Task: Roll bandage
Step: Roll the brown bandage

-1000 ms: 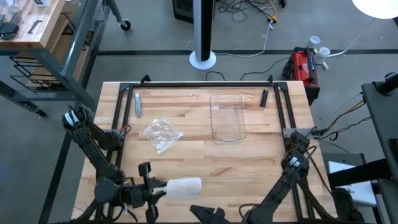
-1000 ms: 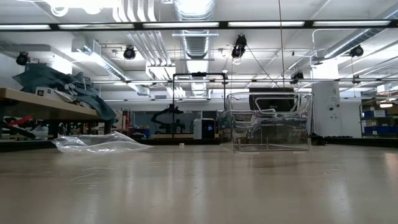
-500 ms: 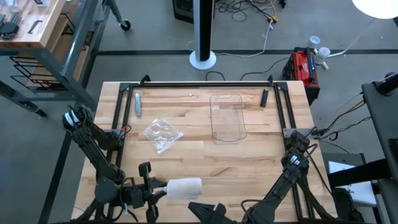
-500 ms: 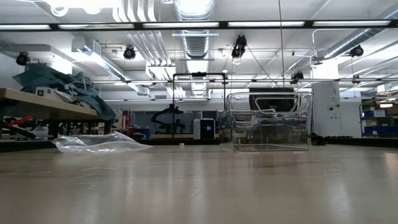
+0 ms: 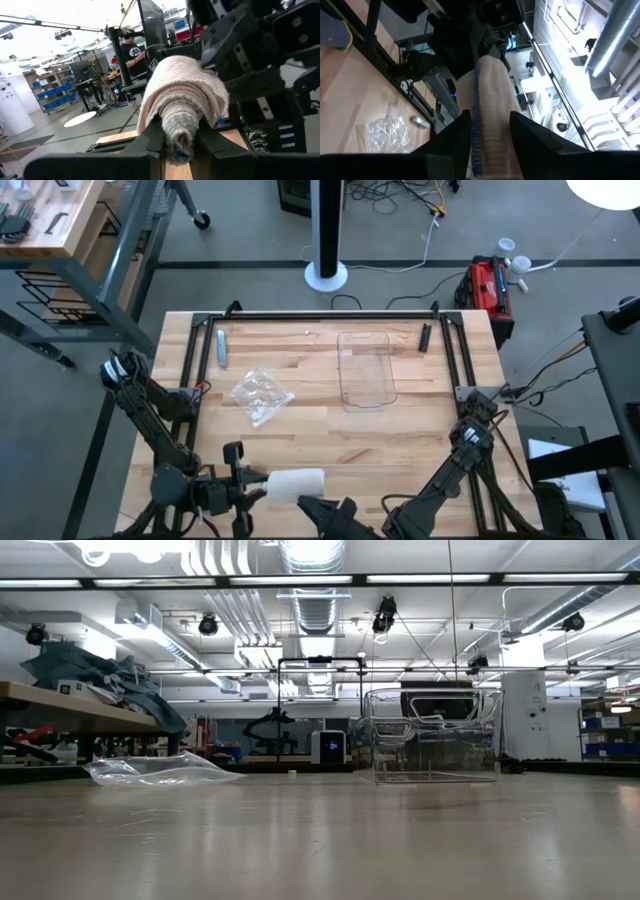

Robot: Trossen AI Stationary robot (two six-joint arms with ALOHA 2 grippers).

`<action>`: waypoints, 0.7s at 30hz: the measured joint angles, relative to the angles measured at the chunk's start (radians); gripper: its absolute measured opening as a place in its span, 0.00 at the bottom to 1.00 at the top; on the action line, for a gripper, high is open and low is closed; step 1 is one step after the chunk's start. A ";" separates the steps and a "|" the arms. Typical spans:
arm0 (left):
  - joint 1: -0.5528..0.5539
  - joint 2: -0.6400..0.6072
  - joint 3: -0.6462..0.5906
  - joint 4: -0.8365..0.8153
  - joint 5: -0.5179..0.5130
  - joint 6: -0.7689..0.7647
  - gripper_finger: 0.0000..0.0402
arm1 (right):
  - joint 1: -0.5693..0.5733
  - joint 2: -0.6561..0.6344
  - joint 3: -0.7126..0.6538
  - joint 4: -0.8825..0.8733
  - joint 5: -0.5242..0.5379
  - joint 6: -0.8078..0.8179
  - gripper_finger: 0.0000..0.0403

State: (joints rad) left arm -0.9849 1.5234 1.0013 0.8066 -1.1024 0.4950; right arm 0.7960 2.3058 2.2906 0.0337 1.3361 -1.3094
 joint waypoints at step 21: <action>0.000 0.000 0.001 0.001 0.013 0.008 0.09 | -0.011 0.001 0.002 0.001 -0.081 0.052 0.23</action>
State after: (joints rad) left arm -0.9848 1.5234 1.0019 0.8074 -1.0889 0.5026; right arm 0.7845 2.3070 2.2925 0.0345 1.2546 -1.2579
